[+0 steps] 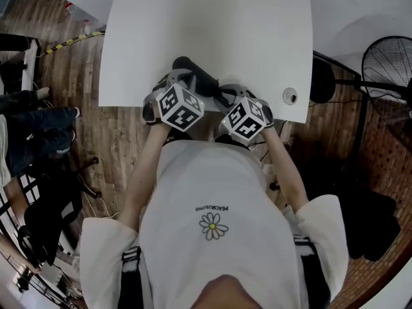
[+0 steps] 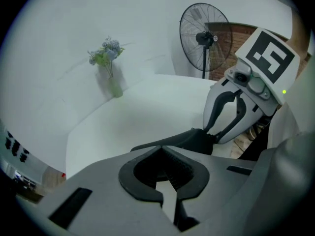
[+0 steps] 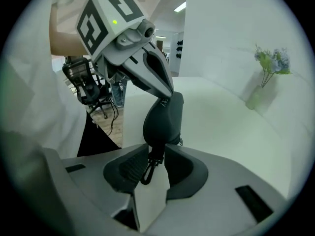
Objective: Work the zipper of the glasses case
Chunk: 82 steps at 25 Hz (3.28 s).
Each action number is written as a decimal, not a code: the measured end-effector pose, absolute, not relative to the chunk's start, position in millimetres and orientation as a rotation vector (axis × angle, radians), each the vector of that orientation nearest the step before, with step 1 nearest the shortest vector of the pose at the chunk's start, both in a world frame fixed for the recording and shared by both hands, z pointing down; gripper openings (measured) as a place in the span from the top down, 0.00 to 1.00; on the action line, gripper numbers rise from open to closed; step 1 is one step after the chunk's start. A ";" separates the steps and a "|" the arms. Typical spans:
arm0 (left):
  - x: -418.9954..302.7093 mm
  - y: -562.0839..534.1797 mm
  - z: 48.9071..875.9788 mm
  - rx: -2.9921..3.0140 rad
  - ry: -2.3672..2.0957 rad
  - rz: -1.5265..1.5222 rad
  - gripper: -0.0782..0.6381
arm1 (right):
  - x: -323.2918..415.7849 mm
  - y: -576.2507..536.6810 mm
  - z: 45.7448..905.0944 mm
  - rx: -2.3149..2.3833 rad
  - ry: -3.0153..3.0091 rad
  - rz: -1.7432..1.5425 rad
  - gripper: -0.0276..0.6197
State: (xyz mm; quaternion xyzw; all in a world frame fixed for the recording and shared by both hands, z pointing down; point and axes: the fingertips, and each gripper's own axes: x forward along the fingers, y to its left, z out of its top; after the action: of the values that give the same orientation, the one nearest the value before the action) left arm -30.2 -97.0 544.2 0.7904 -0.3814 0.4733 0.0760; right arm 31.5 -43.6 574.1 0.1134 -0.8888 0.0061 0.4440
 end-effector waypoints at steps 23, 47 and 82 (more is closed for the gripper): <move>-40.7 -100.4 547.9 2.351 -1.131 1.385 0.87 | 18.2 -77.7 595.0 -0.095 -2.072 -0.311 0.85; -34.1 -94.2 546.9 2.354 -1.145 1.395 0.87 | 33.4 -65.4 586.5 0.024 -2.056 -0.264 0.77; 8.4 -86.4 537.9 2.728 -0.658 1.563 0.56 | 77.3 -118.3 583.3 0.271 -1.876 -0.314 0.95</move>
State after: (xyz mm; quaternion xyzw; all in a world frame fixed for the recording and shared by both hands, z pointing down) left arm 8.4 -86.4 537.9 0.8487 -0.2048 0.4863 -0.0353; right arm 77.3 -118.3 583.3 0.1157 -0.8003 -0.1338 0.5730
